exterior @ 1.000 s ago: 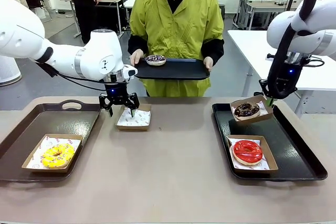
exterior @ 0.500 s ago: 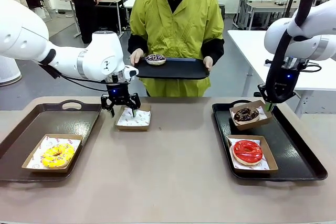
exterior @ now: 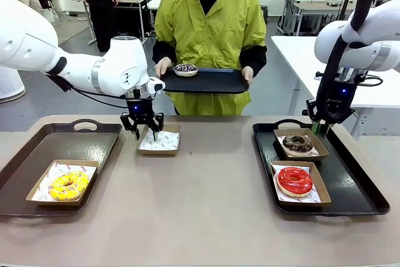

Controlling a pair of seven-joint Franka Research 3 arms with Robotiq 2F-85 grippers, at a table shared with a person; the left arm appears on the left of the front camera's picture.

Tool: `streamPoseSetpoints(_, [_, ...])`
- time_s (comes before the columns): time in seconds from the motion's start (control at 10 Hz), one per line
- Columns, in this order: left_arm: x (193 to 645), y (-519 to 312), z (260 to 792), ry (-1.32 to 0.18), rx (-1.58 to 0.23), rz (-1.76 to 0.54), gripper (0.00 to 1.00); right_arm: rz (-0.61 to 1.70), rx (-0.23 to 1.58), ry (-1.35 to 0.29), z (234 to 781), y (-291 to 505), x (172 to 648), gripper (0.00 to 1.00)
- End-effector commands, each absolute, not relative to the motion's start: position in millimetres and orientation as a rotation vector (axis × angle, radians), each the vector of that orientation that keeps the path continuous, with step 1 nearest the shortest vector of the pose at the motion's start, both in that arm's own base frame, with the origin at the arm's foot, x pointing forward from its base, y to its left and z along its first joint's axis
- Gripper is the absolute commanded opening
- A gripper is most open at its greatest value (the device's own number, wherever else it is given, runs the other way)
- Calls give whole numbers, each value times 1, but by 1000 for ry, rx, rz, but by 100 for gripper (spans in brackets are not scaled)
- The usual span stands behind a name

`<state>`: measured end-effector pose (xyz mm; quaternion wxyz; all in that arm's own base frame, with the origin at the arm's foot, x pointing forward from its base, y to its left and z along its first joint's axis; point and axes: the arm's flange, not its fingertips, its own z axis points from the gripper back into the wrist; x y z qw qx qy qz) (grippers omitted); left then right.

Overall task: Individually package the donuts and arrange them on the tray.
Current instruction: Place the picked Paper togo box on the Handle tray while simultaneously picking up another Paper togo box from the table with the other hand.

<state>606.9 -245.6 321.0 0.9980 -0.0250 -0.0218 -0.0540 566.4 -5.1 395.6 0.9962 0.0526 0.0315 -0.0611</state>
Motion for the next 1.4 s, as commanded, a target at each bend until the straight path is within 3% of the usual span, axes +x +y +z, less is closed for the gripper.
streamPoseSetpoints(0.0, [606, -246, 324, -62, -39, -128, 0, -133, 93, 81, 398, -6, 571, 100])
streamPoseSetpoints(0.1, [606, -246, 324, -61, -39, -130, 17, -136, 95, 82, 398, -6, 572, 100])
streamPoseSetpoints(0.3, [604, -245, 326, -66, -42, -131, 0, -136, 98, 80, 398, -6, 571, 100])
streamPoseSetpoints(0.8, [605, -244, 329, -51, -43, -125, 0, -133, 145, 65, 405, -13, 570, 100])
streamPoseSetpoints(1.1, [601, -248, 374, 0, -84, -140, 0, 39, 591, 141, 459, -76, 545, 100])
streamPoseSetpoints(1.3, [600, -250, 418, -39, -88, -168, 0, 72, 785, 98, 478, -134, 528, 100])
